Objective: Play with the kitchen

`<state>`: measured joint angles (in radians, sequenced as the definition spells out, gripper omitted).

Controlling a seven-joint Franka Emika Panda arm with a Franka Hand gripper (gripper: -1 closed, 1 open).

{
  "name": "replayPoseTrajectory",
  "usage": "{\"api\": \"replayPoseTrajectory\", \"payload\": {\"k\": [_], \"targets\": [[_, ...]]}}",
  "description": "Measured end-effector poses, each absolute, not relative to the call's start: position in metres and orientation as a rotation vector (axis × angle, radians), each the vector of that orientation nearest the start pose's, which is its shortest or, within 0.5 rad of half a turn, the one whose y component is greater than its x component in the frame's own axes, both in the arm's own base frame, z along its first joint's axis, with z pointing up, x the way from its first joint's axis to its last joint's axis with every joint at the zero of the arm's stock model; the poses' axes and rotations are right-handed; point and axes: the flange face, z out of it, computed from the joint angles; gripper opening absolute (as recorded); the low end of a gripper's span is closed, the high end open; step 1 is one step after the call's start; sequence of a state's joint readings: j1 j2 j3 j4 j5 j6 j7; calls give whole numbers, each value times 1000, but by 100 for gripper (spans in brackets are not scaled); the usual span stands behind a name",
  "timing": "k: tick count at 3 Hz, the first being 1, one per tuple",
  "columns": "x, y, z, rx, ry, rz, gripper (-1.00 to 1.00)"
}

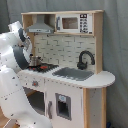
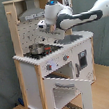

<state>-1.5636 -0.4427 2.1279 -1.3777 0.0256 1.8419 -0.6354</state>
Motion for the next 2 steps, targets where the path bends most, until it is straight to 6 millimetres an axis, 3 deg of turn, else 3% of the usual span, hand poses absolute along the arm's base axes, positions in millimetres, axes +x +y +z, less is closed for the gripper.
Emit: {"api": "replayPoseTrajectory", "payload": {"k": [2], "targets": [[505, 460, 567, -2758, -2092, -324, 100]]}}
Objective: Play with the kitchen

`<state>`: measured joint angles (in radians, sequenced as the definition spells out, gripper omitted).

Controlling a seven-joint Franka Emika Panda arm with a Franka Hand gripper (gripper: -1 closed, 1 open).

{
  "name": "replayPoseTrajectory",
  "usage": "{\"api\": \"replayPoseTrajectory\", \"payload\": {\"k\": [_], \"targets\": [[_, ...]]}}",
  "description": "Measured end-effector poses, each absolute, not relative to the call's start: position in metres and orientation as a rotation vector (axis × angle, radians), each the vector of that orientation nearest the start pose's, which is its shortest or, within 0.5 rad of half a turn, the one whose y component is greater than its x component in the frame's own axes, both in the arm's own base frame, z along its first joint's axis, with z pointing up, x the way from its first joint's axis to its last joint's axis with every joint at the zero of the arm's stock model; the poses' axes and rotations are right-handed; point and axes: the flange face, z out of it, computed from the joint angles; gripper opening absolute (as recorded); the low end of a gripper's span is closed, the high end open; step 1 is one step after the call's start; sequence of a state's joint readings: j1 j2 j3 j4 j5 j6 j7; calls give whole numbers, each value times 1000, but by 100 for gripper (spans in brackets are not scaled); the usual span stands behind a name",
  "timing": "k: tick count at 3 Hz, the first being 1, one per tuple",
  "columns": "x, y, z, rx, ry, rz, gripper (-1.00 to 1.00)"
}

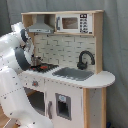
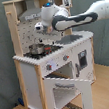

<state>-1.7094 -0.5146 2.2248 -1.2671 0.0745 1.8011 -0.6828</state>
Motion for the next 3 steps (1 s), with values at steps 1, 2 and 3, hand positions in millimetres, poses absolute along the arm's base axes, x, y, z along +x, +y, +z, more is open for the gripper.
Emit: {"api": "replayPoseTrajectory", "payload": {"k": [1, 2, 3], "targets": [[514, 463, 565, -2748, -2098, -299, 100], [520, 467, 564, -2735, -2106, -274, 100], [525, 472, 565, -2719, -2115, -238, 100]]}}
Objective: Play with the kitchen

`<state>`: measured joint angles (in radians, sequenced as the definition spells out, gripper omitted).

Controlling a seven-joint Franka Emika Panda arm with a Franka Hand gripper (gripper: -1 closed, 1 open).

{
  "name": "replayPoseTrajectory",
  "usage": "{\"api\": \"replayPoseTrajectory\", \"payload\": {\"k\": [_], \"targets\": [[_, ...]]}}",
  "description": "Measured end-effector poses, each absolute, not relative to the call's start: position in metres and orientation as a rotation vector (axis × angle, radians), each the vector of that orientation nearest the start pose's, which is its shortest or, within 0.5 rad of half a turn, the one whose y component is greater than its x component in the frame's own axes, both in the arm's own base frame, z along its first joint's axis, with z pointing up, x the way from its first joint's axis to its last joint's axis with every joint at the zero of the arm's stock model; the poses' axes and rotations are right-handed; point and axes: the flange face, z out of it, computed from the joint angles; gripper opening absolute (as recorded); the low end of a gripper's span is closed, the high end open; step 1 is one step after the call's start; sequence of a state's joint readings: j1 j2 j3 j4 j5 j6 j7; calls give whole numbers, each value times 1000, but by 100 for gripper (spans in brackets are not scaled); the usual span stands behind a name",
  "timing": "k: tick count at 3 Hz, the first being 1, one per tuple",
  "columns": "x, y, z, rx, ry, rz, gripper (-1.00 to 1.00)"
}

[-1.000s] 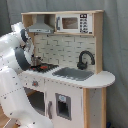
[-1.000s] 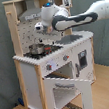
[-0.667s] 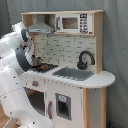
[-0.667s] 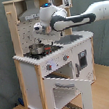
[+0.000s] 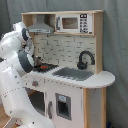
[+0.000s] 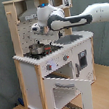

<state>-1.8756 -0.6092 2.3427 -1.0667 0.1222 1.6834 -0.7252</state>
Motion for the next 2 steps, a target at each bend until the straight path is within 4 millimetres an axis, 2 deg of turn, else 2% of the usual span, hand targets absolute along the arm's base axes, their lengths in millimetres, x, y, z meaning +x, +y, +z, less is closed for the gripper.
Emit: {"api": "replayPoseTrajectory", "payload": {"k": [2], "targets": [[527, 476, 559, -2673, -2123, -117, 100]]}}
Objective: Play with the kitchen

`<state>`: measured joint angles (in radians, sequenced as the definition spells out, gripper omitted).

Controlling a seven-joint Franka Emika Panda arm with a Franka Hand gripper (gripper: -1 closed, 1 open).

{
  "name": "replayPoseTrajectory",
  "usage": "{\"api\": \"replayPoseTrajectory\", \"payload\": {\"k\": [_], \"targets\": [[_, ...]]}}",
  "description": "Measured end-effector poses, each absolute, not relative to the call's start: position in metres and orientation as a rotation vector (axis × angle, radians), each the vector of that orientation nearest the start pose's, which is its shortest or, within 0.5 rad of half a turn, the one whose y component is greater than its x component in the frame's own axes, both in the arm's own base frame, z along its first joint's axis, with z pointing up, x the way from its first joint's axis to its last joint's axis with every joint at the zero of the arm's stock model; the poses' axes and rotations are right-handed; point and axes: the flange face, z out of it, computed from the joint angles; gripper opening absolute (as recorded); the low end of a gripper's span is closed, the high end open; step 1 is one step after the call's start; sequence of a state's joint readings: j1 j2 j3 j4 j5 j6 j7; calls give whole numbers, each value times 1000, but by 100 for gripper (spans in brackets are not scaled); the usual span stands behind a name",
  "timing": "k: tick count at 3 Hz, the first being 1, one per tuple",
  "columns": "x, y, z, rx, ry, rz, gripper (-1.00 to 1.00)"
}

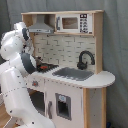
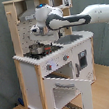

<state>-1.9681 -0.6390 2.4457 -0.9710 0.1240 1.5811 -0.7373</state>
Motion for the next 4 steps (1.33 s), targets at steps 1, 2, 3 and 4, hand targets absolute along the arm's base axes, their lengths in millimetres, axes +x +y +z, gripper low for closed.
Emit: {"api": "replayPoseTrajectory", "payload": {"k": [1, 2, 3, 4], "targets": [[534, 482, 530, -2584, -2226, -30, 100], [534, 483, 531, -2577, -2235, -33, 100], [533, 483, 531, -2575, -2236, -33, -100], [528, 473, 543, -2572, -2225, 61, -100]]}}
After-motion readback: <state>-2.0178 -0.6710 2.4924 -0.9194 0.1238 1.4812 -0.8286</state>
